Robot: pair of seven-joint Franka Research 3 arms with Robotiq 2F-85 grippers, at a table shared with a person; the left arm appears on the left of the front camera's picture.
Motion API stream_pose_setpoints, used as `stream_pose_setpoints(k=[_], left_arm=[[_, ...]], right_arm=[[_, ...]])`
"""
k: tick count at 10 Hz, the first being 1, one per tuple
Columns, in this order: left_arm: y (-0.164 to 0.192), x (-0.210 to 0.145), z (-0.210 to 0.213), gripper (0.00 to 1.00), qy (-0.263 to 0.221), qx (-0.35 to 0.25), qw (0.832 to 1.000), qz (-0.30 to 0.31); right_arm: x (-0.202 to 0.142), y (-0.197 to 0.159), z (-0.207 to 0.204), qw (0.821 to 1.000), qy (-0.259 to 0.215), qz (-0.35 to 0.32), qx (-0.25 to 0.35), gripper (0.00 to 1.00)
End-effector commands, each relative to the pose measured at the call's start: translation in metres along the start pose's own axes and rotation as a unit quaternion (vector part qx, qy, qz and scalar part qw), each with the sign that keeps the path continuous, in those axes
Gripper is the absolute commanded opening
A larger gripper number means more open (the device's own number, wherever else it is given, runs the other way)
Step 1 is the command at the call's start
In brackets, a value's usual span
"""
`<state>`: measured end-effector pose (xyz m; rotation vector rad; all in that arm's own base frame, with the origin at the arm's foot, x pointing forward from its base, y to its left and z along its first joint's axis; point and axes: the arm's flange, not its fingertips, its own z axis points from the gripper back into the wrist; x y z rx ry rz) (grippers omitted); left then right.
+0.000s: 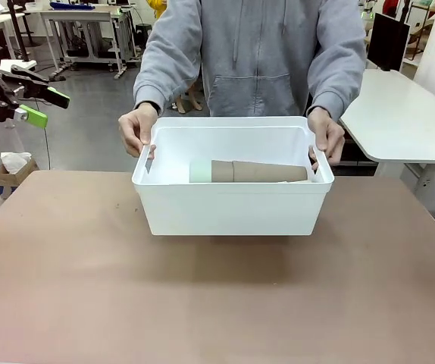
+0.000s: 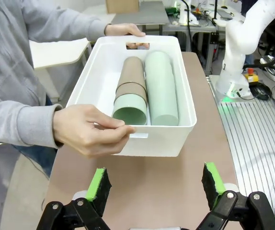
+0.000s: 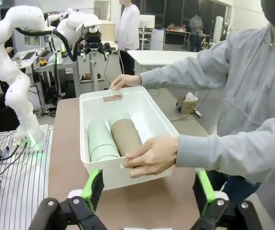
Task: Stack the cups and store them in the basket.
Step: Place the stack of Reusable plastic cups into the Pantry Basket.
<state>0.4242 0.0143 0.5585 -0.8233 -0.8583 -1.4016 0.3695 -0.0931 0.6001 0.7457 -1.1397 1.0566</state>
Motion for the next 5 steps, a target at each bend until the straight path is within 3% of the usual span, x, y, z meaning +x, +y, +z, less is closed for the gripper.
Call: stream_pose_setpoints(k=[1,5], left_arm=[[-0.0017,0.0007,0.0007,1.0,0.003,-0.004,1.0,-0.002],[-0.0017,0.0007,0.0007,1.0,0.003,-0.004,1.0,-0.002]], right_arm=[[0.0075,0.0023,-0.008,1.0,-0.003,0.01,0.006,1.0],[0.0075,0.0023,-0.008,1.0,-0.003,0.01,0.006,1.0]])
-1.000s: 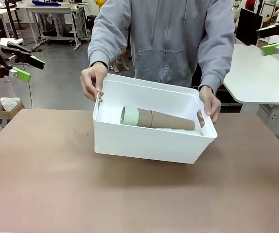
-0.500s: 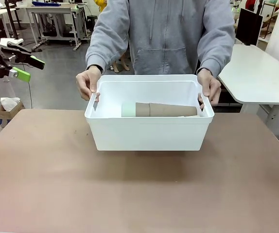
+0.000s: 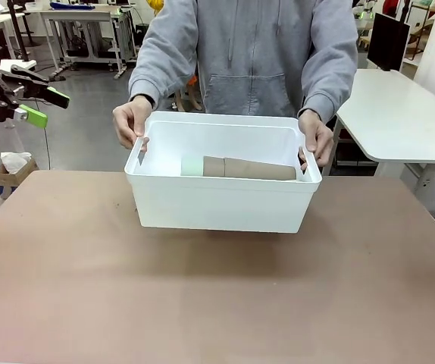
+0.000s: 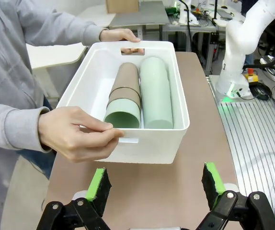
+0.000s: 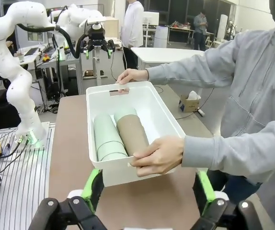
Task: Stack the cups and store them in the basket.
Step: Place the stack of Reusable plastic cups into the Pantry Basket.
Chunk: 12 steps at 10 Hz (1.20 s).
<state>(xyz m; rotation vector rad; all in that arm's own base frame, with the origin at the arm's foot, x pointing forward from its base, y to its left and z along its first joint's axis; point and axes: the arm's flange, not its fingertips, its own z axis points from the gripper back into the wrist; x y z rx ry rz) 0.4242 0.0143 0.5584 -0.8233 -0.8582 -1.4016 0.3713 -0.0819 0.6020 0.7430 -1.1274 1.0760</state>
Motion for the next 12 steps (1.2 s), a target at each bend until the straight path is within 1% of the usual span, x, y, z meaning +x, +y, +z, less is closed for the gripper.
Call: stream_pose_setpoints(k=[1,12], left_arm=[[-0.0017,0.0007,0.0007,1.0,0.003,-0.004,1.0,-0.002],[-0.0017,0.0007,0.0007,1.0,0.003,-0.004,1.0,-0.002]], right_arm=[[0.0024,0.0001,0.0021,1.0,-0.01,0.006,0.0,1.0],[0.0024,0.0001,0.0021,1.0,-0.01,0.006,0.0,1.0]])
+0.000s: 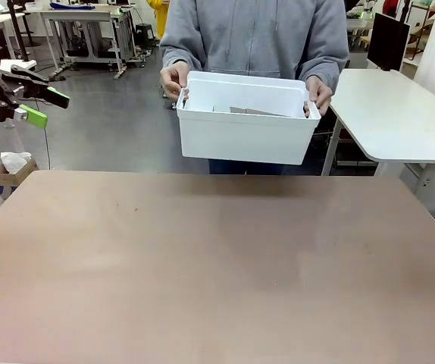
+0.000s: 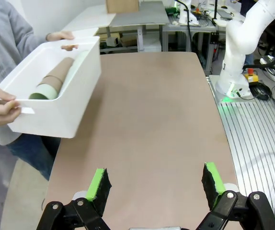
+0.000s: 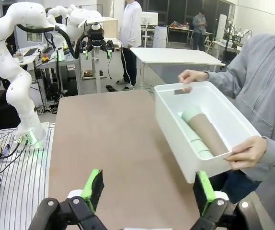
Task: Stack the cups and store them in the basket.
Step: Place the stack of Reusable plastic cups into the Pantry Basket.
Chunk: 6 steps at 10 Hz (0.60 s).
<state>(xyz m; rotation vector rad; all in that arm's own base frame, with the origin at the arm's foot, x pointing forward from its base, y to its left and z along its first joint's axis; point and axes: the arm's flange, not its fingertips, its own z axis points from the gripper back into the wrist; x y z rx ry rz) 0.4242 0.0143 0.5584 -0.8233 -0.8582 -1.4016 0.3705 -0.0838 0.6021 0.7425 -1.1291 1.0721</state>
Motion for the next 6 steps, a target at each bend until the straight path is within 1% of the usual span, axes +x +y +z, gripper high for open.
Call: stream_pose_setpoints(k=[1,6], left_arm=[[-0.0017,0.0007,0.0007,1.0,0.003,-0.004,1.0,-0.002],[-0.0017,0.0007,0.0007,1.0,0.003,-0.004,1.0,-0.002]], right_arm=[[0.0029,0.0,0.0001,1.0,-0.009,0.007,0.001,1.0],[0.0029,0.0,0.0001,1.0,-0.009,0.007,0.001,1.0]])
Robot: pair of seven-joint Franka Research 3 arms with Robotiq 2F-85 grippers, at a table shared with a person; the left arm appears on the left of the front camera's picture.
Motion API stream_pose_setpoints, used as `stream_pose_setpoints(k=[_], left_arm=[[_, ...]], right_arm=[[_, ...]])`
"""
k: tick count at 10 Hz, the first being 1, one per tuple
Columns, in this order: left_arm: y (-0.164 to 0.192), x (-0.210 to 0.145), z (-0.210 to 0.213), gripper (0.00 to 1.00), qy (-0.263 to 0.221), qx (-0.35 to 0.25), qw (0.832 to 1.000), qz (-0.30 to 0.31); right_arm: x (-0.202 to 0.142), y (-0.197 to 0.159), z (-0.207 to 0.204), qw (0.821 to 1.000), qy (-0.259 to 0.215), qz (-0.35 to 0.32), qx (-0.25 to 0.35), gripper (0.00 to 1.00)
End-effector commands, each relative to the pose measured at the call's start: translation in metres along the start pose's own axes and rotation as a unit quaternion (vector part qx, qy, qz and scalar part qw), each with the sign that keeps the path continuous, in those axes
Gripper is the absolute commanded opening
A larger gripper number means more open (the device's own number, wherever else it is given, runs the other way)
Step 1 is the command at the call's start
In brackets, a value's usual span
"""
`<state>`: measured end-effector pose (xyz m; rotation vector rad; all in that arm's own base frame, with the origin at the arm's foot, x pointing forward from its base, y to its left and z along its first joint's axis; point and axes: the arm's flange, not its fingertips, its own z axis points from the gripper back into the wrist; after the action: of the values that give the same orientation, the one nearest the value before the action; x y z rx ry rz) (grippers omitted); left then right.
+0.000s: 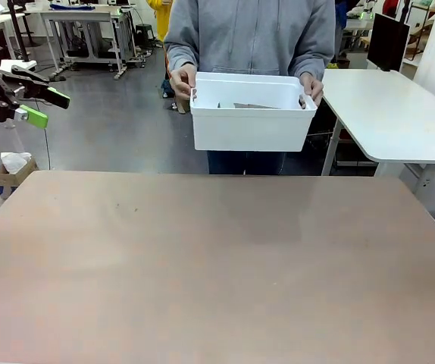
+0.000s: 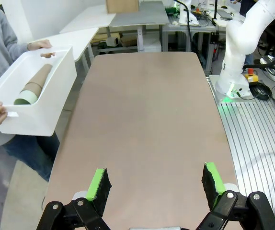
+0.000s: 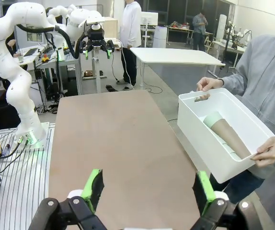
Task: Stack the cups and store them in the basket.
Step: Place the stack of Reusable plastic cups into the Pantry Basket.
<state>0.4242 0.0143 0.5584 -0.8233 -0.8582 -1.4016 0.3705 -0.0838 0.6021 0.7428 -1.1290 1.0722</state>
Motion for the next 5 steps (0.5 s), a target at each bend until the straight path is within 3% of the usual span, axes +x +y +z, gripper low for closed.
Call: stream_pose_setpoints(k=[1,5], left_arm=[[-0.0017,0.0007,0.0007,1.0,0.003,-0.004,1.0,-0.002],[-0.0017,0.0007,0.0007,1.0,0.003,-0.004,1.0,-0.002]], right_arm=[[0.0029,0.0,0.0002,1.0,-0.009,0.007,0.001,1.0],[0.0029,0.0,0.0002,1.0,-0.009,0.007,0.001,1.0]])
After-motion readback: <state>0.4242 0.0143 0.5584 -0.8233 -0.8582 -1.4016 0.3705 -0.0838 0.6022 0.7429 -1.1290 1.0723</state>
